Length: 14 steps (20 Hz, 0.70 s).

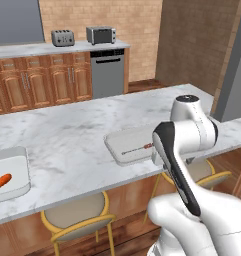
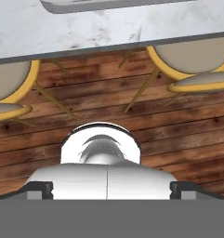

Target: Place the cold items (carrot and mushroom) from the fridge in one tupperware on the dining counter. Place the warm items (kebab skewer and hot dog) in the stove area in another tupperware.

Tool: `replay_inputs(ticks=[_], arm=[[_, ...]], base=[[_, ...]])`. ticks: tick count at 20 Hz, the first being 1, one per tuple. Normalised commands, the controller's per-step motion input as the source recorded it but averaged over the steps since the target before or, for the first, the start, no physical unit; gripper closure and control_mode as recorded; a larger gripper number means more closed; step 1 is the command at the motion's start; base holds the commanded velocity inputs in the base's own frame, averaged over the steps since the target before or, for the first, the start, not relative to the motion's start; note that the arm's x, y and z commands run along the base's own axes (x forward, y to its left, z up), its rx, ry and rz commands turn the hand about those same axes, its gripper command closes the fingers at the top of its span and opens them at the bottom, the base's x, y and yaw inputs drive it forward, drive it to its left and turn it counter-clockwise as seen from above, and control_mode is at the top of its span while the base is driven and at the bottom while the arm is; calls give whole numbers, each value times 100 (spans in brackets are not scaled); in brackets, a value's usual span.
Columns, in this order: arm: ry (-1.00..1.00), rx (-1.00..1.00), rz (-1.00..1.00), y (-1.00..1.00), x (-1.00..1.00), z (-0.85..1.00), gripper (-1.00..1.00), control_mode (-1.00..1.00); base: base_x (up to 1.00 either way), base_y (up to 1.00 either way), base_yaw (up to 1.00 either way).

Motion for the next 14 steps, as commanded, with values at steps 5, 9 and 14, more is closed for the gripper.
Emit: replay_inputs(ticks=[5,9,14], arm=[[0,0,0,0,0,0,-100,-100],[0,0,0,0,0,0,-100,100],[0,0,0,0,0,0,-100,100]], base=[[0,0,0],[-63,0,0],[-92,23,6]])
